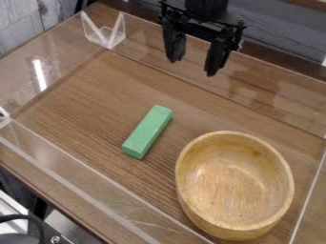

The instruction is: Put the green block in the brown bowl

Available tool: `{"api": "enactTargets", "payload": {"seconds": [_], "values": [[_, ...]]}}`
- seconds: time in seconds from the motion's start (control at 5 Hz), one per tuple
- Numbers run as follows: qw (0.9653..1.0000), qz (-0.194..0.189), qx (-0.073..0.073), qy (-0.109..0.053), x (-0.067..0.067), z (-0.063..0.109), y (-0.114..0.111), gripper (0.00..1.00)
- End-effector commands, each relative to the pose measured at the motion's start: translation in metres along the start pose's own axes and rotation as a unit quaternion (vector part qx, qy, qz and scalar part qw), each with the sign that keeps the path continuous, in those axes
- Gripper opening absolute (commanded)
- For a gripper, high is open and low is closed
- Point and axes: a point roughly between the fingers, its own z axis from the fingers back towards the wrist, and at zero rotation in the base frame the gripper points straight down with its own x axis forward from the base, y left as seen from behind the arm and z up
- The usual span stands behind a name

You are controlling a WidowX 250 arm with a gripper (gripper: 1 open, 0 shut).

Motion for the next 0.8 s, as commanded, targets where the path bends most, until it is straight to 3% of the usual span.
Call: {"api": "enactTargets", "payload": {"seconds": [0.0, 0.2, 0.6], "values": [[1.0000, -0.004, -0.001, 0.004, -0.007, -0.011, 0.010, 1.00], [0.9999, -0.013, -0.001, 0.008, -0.027, -0.033, 0.024, 1.00], [0.9991, -0.034, 0.001, -0.027, -0.051, -0.046, 0.047, 1.00]]}}
